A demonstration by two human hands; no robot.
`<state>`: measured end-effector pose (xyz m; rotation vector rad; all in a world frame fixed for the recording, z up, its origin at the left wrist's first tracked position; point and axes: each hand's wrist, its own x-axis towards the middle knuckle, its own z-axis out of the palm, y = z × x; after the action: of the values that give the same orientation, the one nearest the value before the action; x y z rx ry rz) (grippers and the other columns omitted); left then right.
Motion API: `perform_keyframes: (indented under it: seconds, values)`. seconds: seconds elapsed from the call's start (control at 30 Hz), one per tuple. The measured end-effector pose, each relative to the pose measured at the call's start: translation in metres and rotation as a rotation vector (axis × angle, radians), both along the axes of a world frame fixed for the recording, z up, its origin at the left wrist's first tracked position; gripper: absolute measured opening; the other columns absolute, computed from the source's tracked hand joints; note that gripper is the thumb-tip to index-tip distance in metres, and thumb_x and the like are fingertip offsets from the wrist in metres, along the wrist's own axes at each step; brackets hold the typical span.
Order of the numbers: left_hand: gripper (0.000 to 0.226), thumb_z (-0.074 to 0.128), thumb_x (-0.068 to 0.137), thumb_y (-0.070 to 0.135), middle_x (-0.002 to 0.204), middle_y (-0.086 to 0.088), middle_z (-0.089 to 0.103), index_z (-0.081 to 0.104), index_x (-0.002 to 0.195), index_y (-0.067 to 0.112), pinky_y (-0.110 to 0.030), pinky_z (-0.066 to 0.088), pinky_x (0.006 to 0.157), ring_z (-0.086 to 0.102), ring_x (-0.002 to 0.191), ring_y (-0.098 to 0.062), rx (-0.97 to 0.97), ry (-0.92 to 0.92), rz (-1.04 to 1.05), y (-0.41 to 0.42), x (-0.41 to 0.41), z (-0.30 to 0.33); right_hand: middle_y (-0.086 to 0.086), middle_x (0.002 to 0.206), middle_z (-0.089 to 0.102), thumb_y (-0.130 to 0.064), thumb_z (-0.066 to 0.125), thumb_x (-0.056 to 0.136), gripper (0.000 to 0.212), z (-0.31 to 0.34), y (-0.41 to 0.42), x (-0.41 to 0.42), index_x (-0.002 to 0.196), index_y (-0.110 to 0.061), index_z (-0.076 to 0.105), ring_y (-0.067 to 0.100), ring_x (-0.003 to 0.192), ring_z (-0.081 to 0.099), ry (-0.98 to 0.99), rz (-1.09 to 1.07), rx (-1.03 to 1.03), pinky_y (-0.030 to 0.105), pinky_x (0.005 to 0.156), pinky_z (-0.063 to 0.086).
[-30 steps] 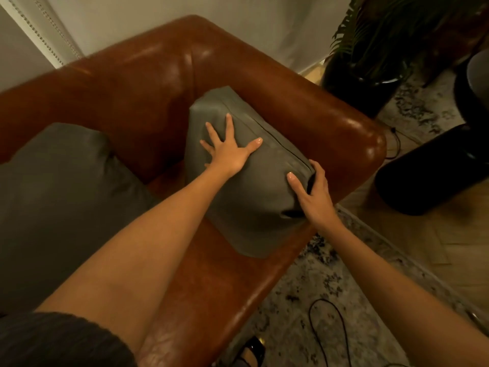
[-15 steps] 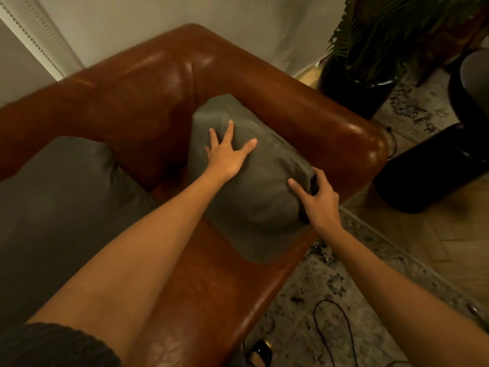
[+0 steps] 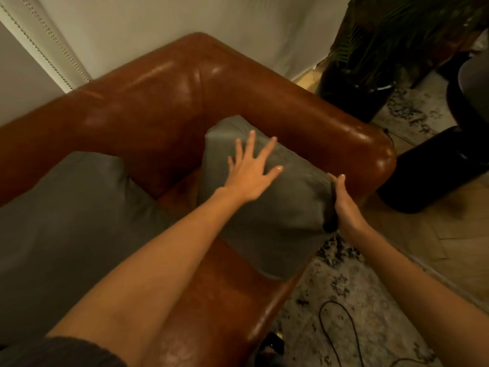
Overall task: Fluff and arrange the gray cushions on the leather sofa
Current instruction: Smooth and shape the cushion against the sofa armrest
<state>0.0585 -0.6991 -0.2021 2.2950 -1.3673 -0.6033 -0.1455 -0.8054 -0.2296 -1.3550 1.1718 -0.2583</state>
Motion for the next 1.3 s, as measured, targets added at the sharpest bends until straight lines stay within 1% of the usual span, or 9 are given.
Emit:
perform_keyframes:
  seconds: [0.13, 0.23, 0.4, 0.57, 0.67, 0.9, 1.07, 1.2, 1.3]
  values:
    - [0.062, 0.031, 0.098, 0.059, 0.163, -0.001, -0.007, 0.007, 0.152, 0.041, -0.058, -0.005, 0.115, -0.016, 0.147, -0.029, -0.06, -0.179, -0.399, -0.028, -0.039, -0.004, -0.001, 0.139, 0.045, -0.041, 0.04, 0.102, 0.042, -0.006, 0.009, -0.021, 0.141, -0.023, 0.041, 0.017, 0.126, 0.045, 0.042, -0.236, -0.165, 0.039, 0.109, 0.039]
    - [0.065, 0.022, 0.094, 0.067, 0.163, 0.003, -0.003, 0.001, 0.151, 0.044, -0.063, -0.013, 0.111, -0.017, 0.147, -0.031, 0.078, -0.281, -0.459, -0.037, -0.056, -0.022, -0.001, 0.119, 0.052, -0.024, 0.05, 0.101, 0.021, -0.013, 0.016, -0.036, 0.122, -0.021, 0.046, 0.018, 0.114, 0.052, 0.088, -0.268, -0.326, 0.038, 0.097, 0.047]
    - [0.065, 0.019, 0.093, 0.069, 0.163, 0.005, 0.003, 0.001, 0.151, 0.046, -0.061, -0.015, 0.111, -0.014, 0.148, -0.029, 0.037, -0.327, -0.415, -0.033, -0.054, -0.037, -0.001, 0.128, 0.056, -0.029, 0.05, 0.101, 0.029, -0.027, 0.013, -0.067, 0.128, -0.021, 0.053, 0.016, 0.119, 0.054, 0.099, 0.016, -0.241, 0.04, 0.101, 0.048]
    - [0.063, 0.019, 0.093, 0.068, 0.163, 0.007, 0.002, -0.001, 0.15, 0.047, -0.058, -0.017, 0.111, -0.015, 0.148, -0.027, 0.026, -0.317, -0.389, -0.032, -0.054, -0.042, -0.008, 0.149, 0.038, -0.041, 0.041, 0.1, 0.052, -0.023, 0.016, -0.081, 0.149, -0.023, 0.036, 0.004, 0.134, 0.034, 0.101, 0.229, -0.255, 0.022, 0.11, 0.028]
    - [0.063, 0.019, 0.093, 0.067, 0.163, 0.008, 0.002, -0.001, 0.15, 0.047, -0.057, -0.017, 0.111, -0.016, 0.148, -0.026, 0.017, -0.31, -0.38, -0.034, -0.053, -0.043, -0.008, 0.15, 0.037, -0.04, 0.045, 0.1, 0.055, -0.027, 0.028, -0.078, 0.15, -0.02, 0.035, 0.005, 0.135, 0.035, 0.122, 0.245, -0.364, 0.019, 0.111, 0.029]
    - [0.061, 0.019, 0.095, 0.065, 0.162, 0.009, 0.003, -0.001, 0.149, 0.048, -0.057, -0.016, 0.112, -0.014, 0.148, -0.024, 0.012, -0.315, -0.376, -0.03, -0.052, -0.045, 0.004, 0.116, 0.065, -0.014, 0.063, 0.093, 0.026, -0.031, 0.043, -0.064, 0.116, -0.005, 0.069, 0.005, 0.104, 0.055, 0.11, 0.035, -0.744, 0.033, 0.098, 0.051]
    - [0.062, 0.015, 0.093, 0.067, 0.162, 0.008, 0.003, -0.003, 0.149, 0.048, -0.057, -0.015, 0.113, -0.013, 0.148, -0.025, 0.009, -0.331, -0.363, -0.029, -0.05, -0.046, 0.003, 0.091, 0.066, -0.018, 0.069, 0.089, 0.017, -0.017, 0.033, -0.067, 0.101, -0.007, 0.074, 0.006, 0.079, 0.057, 0.15, 0.132, -0.873, 0.019, 0.077, 0.051]
    - [0.064, 0.013, 0.091, 0.069, 0.162, 0.008, 0.004, -0.003, 0.149, 0.047, -0.055, -0.016, 0.112, -0.012, 0.148, -0.024, -0.004, -0.316, -0.345, -0.025, -0.041, -0.045, -0.003, 0.085, 0.06, -0.027, 0.072, 0.086, 0.012, -0.005, 0.023, -0.064, 0.089, -0.016, 0.069, 0.005, 0.076, 0.055, 0.159, 0.175, -0.879, 0.015, 0.07, 0.046]
    - [0.063, 0.015, 0.092, 0.068, 0.162, 0.009, 0.004, -0.002, 0.149, 0.048, -0.055, -0.016, 0.113, -0.013, 0.148, -0.023, -0.006, -0.295, -0.338, -0.022, -0.036, -0.046, -0.003, 0.084, 0.057, -0.029, 0.072, 0.086, 0.017, -0.005, 0.023, -0.058, 0.085, -0.018, 0.059, 0.007, 0.076, 0.056, 0.114, 0.165, -0.694, 0.018, 0.067, 0.046]
